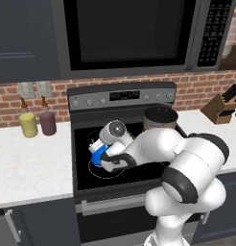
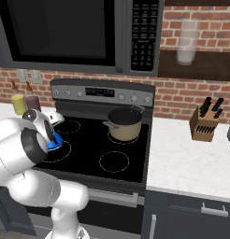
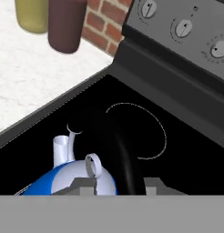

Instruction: Pick the kettle from the counter and place it on a stove burner. Then turn the burner on.

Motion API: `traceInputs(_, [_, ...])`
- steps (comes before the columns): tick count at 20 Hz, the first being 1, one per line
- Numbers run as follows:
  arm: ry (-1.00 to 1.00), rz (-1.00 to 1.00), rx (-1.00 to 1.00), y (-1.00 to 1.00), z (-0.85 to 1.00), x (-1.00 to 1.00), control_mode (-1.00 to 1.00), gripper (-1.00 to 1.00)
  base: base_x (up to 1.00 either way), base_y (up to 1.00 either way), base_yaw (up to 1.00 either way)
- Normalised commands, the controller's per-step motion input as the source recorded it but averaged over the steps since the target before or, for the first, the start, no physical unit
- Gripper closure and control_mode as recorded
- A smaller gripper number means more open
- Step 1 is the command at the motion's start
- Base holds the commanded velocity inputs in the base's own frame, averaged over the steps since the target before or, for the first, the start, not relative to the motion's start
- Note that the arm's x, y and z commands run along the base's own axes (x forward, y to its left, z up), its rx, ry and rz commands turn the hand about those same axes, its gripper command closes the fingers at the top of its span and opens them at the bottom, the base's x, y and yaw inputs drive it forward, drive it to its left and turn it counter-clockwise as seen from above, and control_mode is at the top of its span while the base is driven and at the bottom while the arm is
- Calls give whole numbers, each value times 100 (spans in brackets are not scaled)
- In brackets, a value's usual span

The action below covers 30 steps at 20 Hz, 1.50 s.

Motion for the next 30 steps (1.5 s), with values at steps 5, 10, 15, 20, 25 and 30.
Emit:
traceInputs(5, [0,0,0,-2,0,-12,-100,-100,0,0,0])
traceInputs(10, [-3,0,3,-29,4,-49,-100,-100,0,0,0])
traceInputs(15, [-9,0,6,-21,41,-29,-100,-100,0,0,0])
traceInputs(20, [-6,-4,1,2,93,2,-100,-100,0,0,0])
traceInputs(25, [0,-12,0,54,88,47,-100,-100,0,0,0])
traceInputs(30, [-1,-16,3,89,7,75,-100,-100,0,0,0])
